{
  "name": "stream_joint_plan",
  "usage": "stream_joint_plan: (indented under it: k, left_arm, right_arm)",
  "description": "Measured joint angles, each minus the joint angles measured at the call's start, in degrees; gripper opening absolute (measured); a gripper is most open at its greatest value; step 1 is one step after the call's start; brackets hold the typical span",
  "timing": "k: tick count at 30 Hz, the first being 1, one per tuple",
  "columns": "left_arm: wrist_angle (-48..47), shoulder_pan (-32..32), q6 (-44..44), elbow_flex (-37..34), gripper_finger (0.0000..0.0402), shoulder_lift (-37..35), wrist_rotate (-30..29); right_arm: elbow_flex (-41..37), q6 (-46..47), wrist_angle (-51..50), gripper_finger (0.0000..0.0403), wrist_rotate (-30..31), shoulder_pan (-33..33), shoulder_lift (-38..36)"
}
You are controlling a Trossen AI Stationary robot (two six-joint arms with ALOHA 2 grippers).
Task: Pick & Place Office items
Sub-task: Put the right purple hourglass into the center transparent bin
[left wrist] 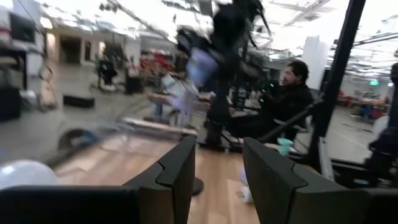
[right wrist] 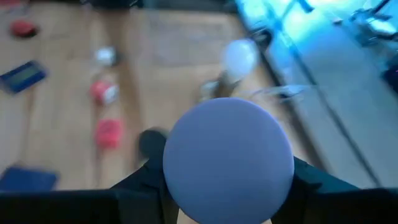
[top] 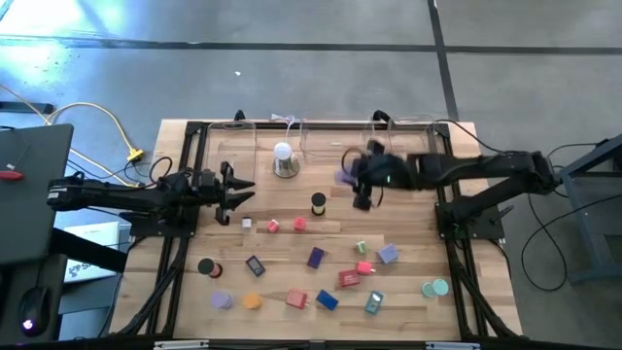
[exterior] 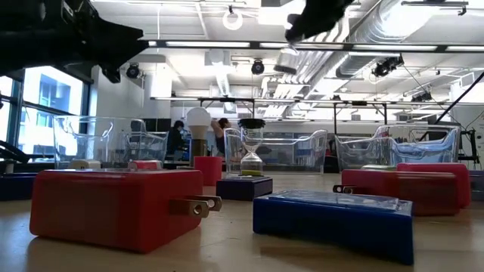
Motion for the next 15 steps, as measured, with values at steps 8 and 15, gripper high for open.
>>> stream_joint_plan:
  k: [8, 15]
  left_arm:
    - [0.0, 0.0, -4.5, 0.0, 0.013, 3.7, 3.5]
    - [0.0, -1.3, -6.1, 0.0, 0.013, 5.2, 3.4]
  right_arm:
    - [3.4, -5.2, 5.8, 0.0161, -15.5, -17.6, 1.0]
    - [3.6, -6.0, 12.0, 0.0162, -25.3, -28.6, 8.9]
